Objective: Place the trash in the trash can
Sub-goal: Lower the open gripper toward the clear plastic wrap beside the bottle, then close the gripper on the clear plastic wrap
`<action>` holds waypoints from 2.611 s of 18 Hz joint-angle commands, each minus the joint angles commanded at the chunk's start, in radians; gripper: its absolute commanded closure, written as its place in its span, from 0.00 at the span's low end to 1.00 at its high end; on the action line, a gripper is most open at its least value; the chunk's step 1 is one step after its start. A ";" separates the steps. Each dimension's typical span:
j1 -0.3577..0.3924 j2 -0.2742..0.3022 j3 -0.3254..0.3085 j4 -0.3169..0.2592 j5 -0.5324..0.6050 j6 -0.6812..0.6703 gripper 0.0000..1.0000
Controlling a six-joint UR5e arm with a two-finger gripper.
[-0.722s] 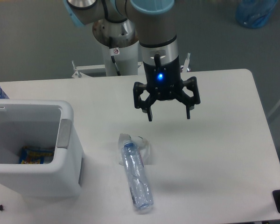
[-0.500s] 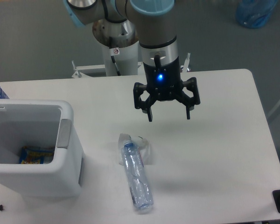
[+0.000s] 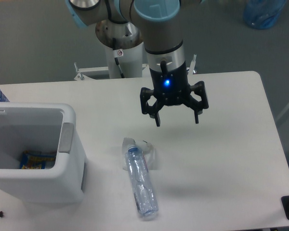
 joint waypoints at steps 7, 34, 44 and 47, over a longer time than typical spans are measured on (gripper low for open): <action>-0.002 -0.008 -0.130 0.084 -0.008 -0.075 0.00; -0.012 -0.238 -0.239 0.147 0.000 0.041 0.13; -0.020 -0.239 -0.239 0.146 0.002 0.043 0.73; -0.020 -0.238 -0.239 0.146 0.002 0.046 0.88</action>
